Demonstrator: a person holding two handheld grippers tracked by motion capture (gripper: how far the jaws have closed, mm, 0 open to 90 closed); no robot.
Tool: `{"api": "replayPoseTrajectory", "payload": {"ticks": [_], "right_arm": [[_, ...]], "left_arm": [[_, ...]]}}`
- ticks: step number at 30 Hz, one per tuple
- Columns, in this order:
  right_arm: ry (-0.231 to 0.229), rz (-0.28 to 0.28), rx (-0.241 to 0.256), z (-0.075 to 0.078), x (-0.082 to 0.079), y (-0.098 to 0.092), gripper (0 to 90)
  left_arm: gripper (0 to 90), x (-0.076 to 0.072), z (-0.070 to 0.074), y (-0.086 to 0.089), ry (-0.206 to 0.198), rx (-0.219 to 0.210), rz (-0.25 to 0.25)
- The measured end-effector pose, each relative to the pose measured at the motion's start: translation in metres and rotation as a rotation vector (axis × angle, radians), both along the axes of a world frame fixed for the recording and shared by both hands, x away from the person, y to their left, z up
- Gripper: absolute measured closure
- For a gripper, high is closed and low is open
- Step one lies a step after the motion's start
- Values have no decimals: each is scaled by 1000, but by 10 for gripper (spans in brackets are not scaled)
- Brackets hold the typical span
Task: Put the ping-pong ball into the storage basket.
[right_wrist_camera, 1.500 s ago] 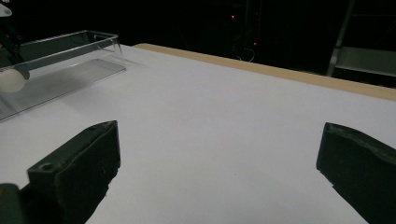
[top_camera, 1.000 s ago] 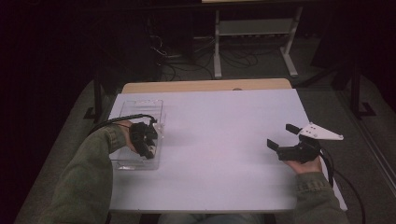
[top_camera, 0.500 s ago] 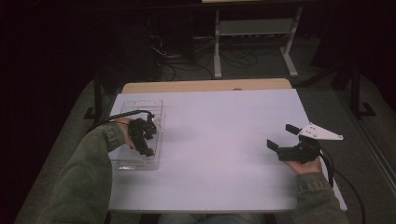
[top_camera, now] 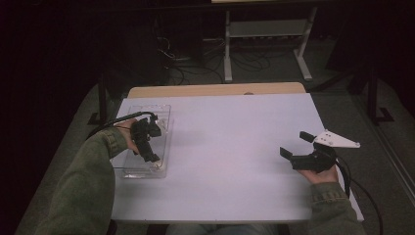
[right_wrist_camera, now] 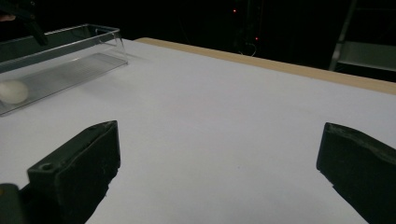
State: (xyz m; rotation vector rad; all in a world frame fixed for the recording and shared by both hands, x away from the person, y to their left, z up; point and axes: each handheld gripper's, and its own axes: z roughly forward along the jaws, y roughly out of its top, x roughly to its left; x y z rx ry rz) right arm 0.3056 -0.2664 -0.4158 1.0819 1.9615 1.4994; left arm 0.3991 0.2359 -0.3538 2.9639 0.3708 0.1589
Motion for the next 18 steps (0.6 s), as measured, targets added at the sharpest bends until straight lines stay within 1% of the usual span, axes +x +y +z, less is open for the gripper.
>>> {"api": "replayPoseTrajectory", "payload": {"ticks": [2,4,6,12,13,15,16,18], "right_arm": [[-5,-3,5,1,0,-1,0],[-5,-7,8,1,-1,-2,0],[-7,-8,9,1,-1,-2,0],[-6,-5,9,1,-1,-2,0],[-6,-6,10,1,-1,-2,0],[-6,-5,10,1,-1,-2,0],[-7,-5,9,1,-1,-2,0],[-8,-6,9,1,-1,-2,0]], "left_arm": [[0,1,2,3,-27,-19,11],[0,3,5,6,-60,-54,32],[0,4,7,11,-71,-93,50],[0,6,15,20,-116,-162,95],[0,6,16,22,-128,-181,107],[0,6,18,26,-146,-195,122],[0,7,19,28,-161,-210,132],[0,6,22,31,-174,-238,151]]}}
